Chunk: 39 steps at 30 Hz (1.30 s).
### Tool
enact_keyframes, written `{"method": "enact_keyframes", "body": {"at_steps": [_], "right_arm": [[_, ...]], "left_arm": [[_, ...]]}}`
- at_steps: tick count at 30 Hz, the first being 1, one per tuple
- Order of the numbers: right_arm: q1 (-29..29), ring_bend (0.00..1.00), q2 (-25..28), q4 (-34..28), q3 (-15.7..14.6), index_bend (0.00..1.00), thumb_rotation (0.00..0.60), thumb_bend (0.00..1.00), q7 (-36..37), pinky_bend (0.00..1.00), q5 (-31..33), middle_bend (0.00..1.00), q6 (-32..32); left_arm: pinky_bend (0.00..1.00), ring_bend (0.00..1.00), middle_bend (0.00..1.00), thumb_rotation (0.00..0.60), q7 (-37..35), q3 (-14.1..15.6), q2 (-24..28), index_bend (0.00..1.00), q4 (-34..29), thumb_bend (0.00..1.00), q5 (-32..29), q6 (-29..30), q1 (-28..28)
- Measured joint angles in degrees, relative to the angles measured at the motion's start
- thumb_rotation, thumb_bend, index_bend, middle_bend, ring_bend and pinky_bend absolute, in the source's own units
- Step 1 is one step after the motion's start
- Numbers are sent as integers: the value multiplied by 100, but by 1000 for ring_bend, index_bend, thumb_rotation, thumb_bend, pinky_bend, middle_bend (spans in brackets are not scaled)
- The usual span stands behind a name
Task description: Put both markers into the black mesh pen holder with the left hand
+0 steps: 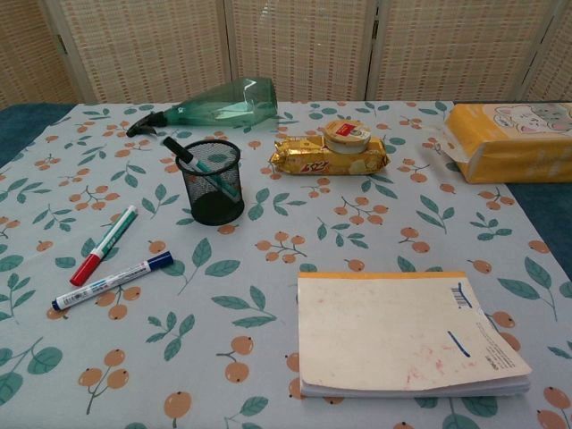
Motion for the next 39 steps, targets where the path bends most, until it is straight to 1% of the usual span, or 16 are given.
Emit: {"method": "enact_keyframes", "body": {"at_steps": [9,15,16,17,18,19,21,22,23,24,25,28,31,33,35,39], "right_arm": [[52,40,-26,-33,-15,18,600,188,-136,0,46,82,-143],[27,40,-28,-41,-34,18,600,188,-123,0,-6,82,-54],[27,40,-26,-41,-31,18,600,188,-113,0,-11,82,-48],[32,40,-26,-40,-29,18,600,188,-108,0,-13,82,-52],[44,40,-26,-40,-27,18,600,188,-104,0,-14,82,-70],[57,40,-27,-39,-25,18,600,188,-103,0,-12,82,-91],[96,40,-31,-37,-16,18,600,188,-107,0,6,82,-163],[116,40,-31,-37,-11,18,600,188,-111,0,23,82,-205],[139,40,-32,-37,-6,18,600,188,-115,0,42,82,-254],[174,40,-31,-38,2,18,600,188,-119,0,69,82,-323],[202,40,-31,-37,8,18,600,188,-120,0,89,82,-373],[272,40,-23,-33,30,18,600,188,-100,0,129,82,-458],[310,40,-8,-21,50,18,600,188,-44,0,164,82,-505],[335,40,8,-10,63,18,600,188,7,0,188,82,-532],[354,40,24,2,76,18,600,188,54,0,205,82,-548],[435,40,70,37,128,18,600,188,201,0,239,82,-618]], "left_arm": [[309,0,0,600,-70,24,3,0,6,135,25,-20,-15],[311,16,13,600,37,48,-31,0,-5,135,50,-39,-21],[325,79,91,600,38,53,-36,0,-11,135,33,-62,-21],[364,183,223,600,35,55,-39,0,-18,135,15,-85,-22],[459,360,448,600,60,50,-50,0,-34,135,-10,-101,-24],[613,579,714,600,99,42,-60,0,-52,135,-22,-102,-26],[814,803,938,600,165,15,-88,0,-89,135,-5,-67,-36],[907,898,989,600,164,-10,-110,0,-105,135,30,-21,-44],[960,956,1000,600,139,-44,-137,1,-119,135,80,50,-53],[981,979,1000,600,86,-102,-175,12,-142,135,164,174,-71],[999,999,1000,600,25,-155,-202,57,-172,135,230,277,-92],[1000,1000,1000,600,-270,-316,-214,202,-428,135,316,486,-193],[1000,1000,1000,600,-424,-439,-90,218,-939,135,144,281,-343],[1000,1000,1000,600,-404,-509,36,217,-1388,135,-176,-66,-467],[1000,1000,1000,600,-305,-569,118,270,-1767,135,-575,-376,-564],[1000,1000,1000,600,170,-760,77,314,-2557,135,-1789,-705,-756]]}}
